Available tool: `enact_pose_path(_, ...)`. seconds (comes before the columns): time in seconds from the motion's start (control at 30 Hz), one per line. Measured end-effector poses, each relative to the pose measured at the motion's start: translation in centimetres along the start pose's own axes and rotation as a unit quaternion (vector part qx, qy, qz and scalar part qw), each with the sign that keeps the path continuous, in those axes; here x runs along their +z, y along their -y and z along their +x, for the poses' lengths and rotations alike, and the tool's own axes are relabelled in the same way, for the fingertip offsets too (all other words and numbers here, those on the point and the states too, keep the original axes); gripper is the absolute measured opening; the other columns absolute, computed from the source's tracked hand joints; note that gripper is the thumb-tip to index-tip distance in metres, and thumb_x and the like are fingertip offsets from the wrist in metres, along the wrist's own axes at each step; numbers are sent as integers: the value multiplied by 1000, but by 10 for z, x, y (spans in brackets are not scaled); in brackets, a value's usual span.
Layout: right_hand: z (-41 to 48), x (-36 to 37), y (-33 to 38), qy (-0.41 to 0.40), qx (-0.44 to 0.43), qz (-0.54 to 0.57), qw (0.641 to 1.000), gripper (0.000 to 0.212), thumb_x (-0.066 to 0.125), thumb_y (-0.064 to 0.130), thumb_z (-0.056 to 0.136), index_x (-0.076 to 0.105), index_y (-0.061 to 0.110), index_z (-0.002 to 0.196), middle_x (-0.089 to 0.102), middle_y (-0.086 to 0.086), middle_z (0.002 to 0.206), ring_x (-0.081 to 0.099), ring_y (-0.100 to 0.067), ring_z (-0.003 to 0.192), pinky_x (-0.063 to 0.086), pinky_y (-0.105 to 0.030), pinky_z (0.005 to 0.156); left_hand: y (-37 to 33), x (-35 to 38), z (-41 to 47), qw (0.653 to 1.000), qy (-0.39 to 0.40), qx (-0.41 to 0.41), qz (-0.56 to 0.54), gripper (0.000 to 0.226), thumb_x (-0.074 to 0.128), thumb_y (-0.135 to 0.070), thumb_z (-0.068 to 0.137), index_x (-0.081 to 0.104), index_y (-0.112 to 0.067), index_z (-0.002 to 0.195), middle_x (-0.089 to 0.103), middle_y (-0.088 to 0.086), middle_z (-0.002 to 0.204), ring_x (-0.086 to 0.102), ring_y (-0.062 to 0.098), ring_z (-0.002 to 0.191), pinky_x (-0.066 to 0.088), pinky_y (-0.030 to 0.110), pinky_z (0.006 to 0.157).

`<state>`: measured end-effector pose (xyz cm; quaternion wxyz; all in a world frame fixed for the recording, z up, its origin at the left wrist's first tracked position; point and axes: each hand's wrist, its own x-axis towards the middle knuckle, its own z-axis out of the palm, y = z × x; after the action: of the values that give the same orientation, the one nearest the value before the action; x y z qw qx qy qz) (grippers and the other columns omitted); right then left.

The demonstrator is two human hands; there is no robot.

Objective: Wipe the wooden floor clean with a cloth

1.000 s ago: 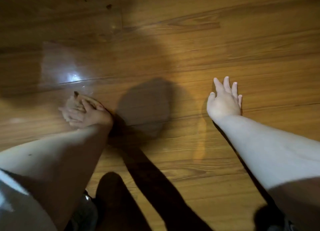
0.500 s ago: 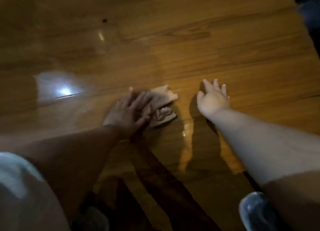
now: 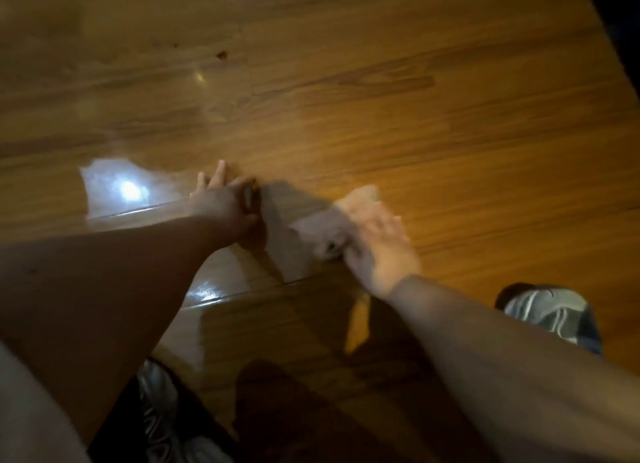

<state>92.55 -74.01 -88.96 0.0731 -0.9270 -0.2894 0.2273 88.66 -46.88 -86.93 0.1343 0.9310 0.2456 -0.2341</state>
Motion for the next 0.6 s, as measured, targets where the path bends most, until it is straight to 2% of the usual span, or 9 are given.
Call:
enact_pose_path(0.1, 24, -30, -69, -55, 253, 29, 965, 57, 39, 36, 97, 23, 30, 152, 7, -3, 162, 3, -31, 148, 10, -47, 119, 34, -7, 16, 998, 4, -66, -19, 80, 71, -40, 81, 28, -36, 148, 13, 19, 155, 21, 49, 136, 29, 49, 111)
enact_pose_path(0.2, 63, -50, -77, -48, 443, 145, 883, 59, 35, 40, 100, 14, 30, 154, 0, -6, 163, -1, -37, 147, 4, -49, 118, 56, -6, 20, 997, 7, -75, -32, 80, 71, -36, 82, 28, -31, 149, 21, 18, 154, 31, 42, 134, 34, 46, 108)
enact_pose_path(0.27, 84, -45, -39, -42, 387, 124, 913, 60, 36, 34, 100, 15, 21, 154, 10, -12, 161, 7, -36, 147, 5, -45, 119, 59, -4, 22, 997, 5, -69, -41, 79, 72, -35, 83, 28, -32, 149, 20, 13, 157, 33, 36, 136, 36, 44, 107)
enact_pose_path(0.3, 90, -38, -13, -50, 298, 126, 945, 58, 39, 28, 98, 21, 16, 152, 19, -13, 158, 14, -37, 146, 8, -40, 120, 59, -6, 23, 997, 7, -73, -35, 80, 71, -36, 83, 27, -35, 149, 17, 9, 159, 34, 34, 137, 37, 41, 107)
enact_pose_path(0.37, 91, -18, 45, -32, 30, 137, 990, 54, 46, 17, 92, 36, 18, 145, 31, -9, 153, 17, -35, 145, 8, -32, 118, 59, -12, 24, 996, 0, -85, -21, 80, 71, -38, 83, 25, -39, 148, 21, 3, 158, 41, 29, 134, 40, 37, 101)
enact_pose_path(0.43, 80, -13, 88, 81, -171, 64, 980, 60, 44, 19, 90, 31, 36, 146, 11, 2, 161, -5, -27, 148, -6, -41, 117, 61, -22, 24, 996, -19, -86, -9, 77, 71, -36, 82, 30, -40, 147, 43, 5, 148, 51, 29, 124, 44, 35, 92)
enact_pose_path(0.47, 78, -10, 95, 132, -220, 29, 966, 63, 41, 19, 91, 26, 44, 147, 0, 9, 162, -13, -23, 147, -12, -43, 115, 61, -27, 24, 996, -21, -85, -7, 76, 72, -34, 81, 33, -39, 146, 49, 7, 142, 53, 29, 121, 45, 35, 91)
enact_pose_path(0.53, 81, -15, 83, 150, -217, 36, 964, 63, 40, 19, 93, 25, 47, 147, -2, 13, 162, -13, -19, 148, -11, -45, 116, 61, -31, 20, 998, -7, -59, -4, 76, 74, -30, 80, 36, -35, 145, 45, 7, 144, 50, 32, 123, 45, 39, 96)
enact_pose_path(0.6, 94, -33, 39, 89, -115, 14, 989, 57, 41, 22, 95, 28, 38, 148, 8, 7, 162, -4, -21, 149, -1, -49, 119, 59, -33, 20, 999, 14, -42, 18, 80, 75, -31, 79, 32, -32, 147, 31, 7, 152, 43, 34, 129, 42, 41, 101)
